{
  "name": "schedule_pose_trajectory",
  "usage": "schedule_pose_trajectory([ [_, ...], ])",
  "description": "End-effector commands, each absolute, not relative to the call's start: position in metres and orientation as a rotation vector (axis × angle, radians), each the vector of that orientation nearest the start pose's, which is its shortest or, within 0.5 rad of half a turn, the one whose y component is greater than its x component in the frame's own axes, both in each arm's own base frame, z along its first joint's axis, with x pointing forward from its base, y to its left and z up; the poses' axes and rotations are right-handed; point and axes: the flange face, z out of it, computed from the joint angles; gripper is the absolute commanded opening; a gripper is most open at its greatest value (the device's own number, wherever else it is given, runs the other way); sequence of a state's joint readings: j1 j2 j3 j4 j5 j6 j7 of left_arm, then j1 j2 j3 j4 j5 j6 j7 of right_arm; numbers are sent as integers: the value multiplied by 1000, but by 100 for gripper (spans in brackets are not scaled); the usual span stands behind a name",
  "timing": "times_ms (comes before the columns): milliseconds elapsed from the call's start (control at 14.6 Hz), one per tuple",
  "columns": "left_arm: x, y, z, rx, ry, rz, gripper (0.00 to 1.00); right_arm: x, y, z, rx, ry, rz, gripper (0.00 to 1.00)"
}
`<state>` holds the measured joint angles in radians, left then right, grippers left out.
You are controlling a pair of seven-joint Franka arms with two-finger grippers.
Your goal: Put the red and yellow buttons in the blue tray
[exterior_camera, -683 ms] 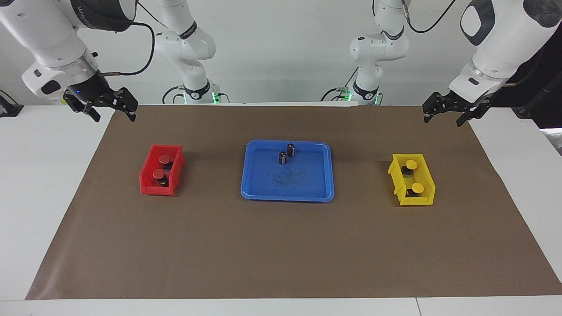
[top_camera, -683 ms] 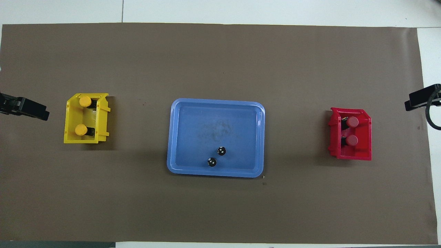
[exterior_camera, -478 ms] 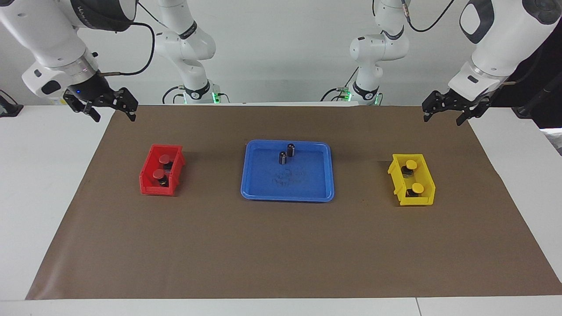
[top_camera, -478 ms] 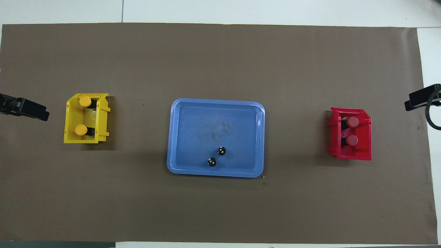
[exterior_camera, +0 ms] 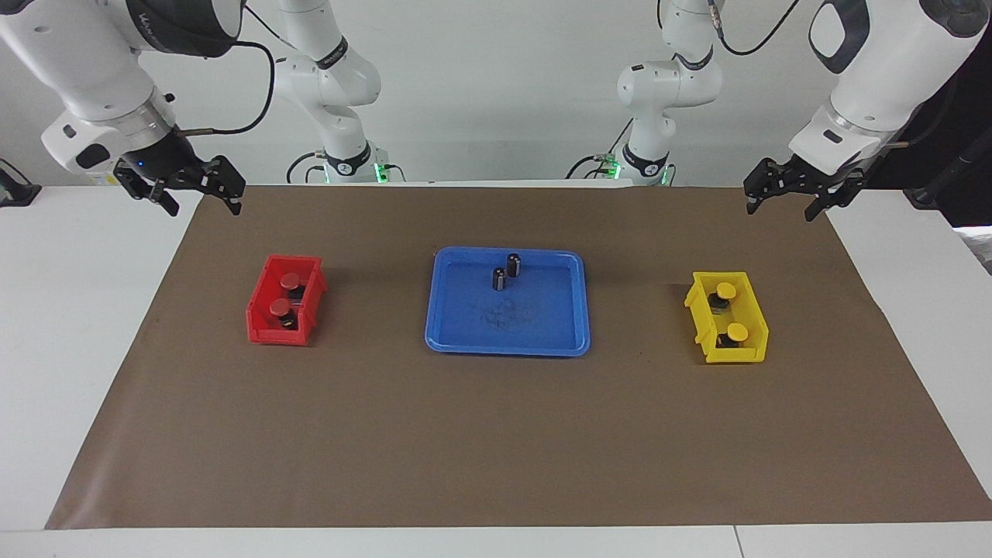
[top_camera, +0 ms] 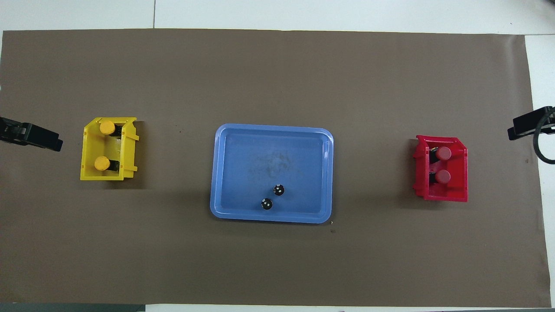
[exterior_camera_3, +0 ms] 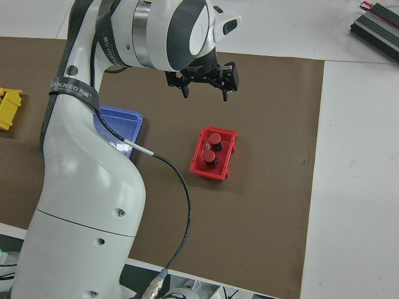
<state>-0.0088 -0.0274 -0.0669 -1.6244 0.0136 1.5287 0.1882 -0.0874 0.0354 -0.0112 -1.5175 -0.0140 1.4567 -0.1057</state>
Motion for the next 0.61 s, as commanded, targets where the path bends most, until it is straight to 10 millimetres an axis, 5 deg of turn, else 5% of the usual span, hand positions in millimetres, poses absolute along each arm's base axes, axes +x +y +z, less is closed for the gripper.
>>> schedule_pose_trajectory([
  [0,534,-36,612,-3107,417,78,100,553,-53,621,-3163,-8,101,100],
  [137,534,-35,611,-3107,415,80,100,559,-47,603,-3159,-25,68,100],
  [341,533,-35,610,-3108,415,97,100,566,-41,537,-3147,-46,52,100],
  [546,533,-33,610,-3109,407,104,100,563,-43,475,-3148,-66,18,88],
])
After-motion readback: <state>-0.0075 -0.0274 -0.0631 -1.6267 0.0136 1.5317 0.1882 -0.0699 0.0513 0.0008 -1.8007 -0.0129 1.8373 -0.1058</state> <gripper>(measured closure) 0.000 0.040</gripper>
